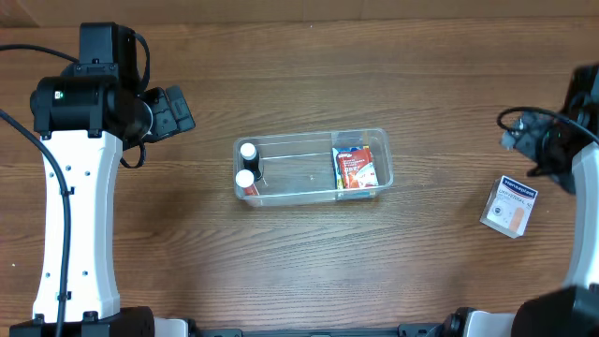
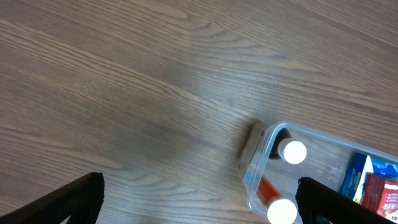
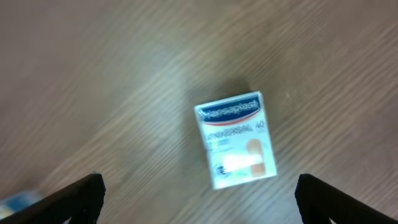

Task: Pack container
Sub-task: 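Grasp the white Hansaplast box with the right gripper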

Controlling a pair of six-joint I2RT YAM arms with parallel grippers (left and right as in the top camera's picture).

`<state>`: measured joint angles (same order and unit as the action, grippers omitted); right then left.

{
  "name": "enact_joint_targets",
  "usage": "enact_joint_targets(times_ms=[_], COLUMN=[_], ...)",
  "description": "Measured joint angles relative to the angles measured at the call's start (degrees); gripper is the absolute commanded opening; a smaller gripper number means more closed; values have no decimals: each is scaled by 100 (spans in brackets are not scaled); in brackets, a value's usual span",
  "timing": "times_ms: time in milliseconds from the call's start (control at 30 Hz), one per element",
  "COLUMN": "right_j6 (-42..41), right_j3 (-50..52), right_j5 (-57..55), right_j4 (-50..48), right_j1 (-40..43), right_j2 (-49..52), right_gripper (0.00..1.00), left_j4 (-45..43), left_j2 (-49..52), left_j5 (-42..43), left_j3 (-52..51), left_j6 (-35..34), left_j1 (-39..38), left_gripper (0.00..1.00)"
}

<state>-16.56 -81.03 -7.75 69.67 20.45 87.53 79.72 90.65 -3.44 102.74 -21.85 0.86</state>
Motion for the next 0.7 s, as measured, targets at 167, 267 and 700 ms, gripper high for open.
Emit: enact_joint_targets(times_ms=[167,267,700], right_j6=[282,428,916], right_j3=[1115,1464,2247], right_j5=[13,26,39], right_j4=[-627,-984,-1956], right_j1=[466,540,625], right_j2=[315,323,861], right_gripper=[100,100,100], left_j4=[-2,-2,-4], left_j2=[0,0,0], left_j5=[-2,0,-2], left_j3=[0,0,0], left_j6=[0,0,107], left_j1=[0,0,0], left_gripper=[100,100,100])
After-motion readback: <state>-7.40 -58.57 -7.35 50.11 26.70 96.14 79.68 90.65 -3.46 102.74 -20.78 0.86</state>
